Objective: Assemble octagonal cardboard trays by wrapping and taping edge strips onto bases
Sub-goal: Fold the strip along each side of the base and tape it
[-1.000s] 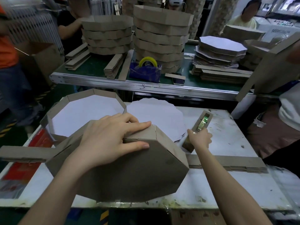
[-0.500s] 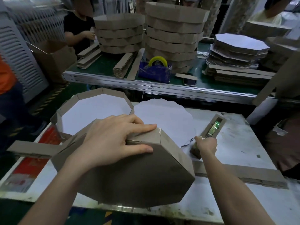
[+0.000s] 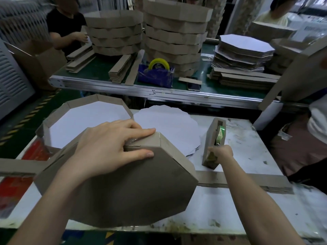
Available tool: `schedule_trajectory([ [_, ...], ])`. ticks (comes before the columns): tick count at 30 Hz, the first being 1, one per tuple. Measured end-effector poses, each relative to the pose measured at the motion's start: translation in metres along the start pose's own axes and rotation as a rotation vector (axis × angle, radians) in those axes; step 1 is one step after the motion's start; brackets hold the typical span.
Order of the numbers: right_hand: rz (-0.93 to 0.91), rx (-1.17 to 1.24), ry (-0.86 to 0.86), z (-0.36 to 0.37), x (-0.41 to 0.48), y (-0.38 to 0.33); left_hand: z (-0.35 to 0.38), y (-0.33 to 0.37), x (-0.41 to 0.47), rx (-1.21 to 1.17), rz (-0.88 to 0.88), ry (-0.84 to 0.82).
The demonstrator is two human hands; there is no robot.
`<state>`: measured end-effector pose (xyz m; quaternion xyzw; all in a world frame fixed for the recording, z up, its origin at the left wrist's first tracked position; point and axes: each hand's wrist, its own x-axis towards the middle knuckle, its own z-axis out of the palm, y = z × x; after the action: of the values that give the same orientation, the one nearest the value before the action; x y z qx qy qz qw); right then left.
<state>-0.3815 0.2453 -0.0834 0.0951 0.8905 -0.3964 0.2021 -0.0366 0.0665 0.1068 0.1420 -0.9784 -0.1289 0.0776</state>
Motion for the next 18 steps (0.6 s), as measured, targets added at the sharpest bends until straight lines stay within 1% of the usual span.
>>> schedule_trajectory([
  [2, 0.058, 0.188, -0.023, 0.000, 0.004, -0.002, 0.000, 0.000, -0.001, 0.002, -0.007, 0.009],
  [3, 0.100, 0.304, -0.008, 0.001, 0.003, -0.003, 0.000, 0.000, -0.002, 0.002, -0.007, 0.012],
  [6, 0.177, 0.575, 0.109, 0.006, -0.005, -0.002, 0.001, 0.000, -0.004, 0.017, -0.006, 0.011],
  [9, 0.191, 0.835, 0.196, 0.011, -0.014, -0.003, 0.002, -0.001, -0.003, 0.035, -0.006, 0.019],
  [11, 0.185, 0.963, 0.237, 0.011, -0.022, -0.002, 0.002, -0.001, -0.003, 0.038, -0.004, 0.015],
  [13, 0.174, 1.031, 0.256, 0.014, -0.028, 0.005, 0.003, -0.002, -0.004, 0.045, 0.000, 0.018],
  [14, 0.157, 1.023, 0.251, 0.017, -0.031, 0.010, 0.003, -0.003, -0.004, 0.048, 0.001, 0.022],
  [18, 0.011, 0.810, 0.249, 0.029, -0.038, 0.039, 0.004, -0.004, -0.004, 0.053, 0.003, 0.030],
])
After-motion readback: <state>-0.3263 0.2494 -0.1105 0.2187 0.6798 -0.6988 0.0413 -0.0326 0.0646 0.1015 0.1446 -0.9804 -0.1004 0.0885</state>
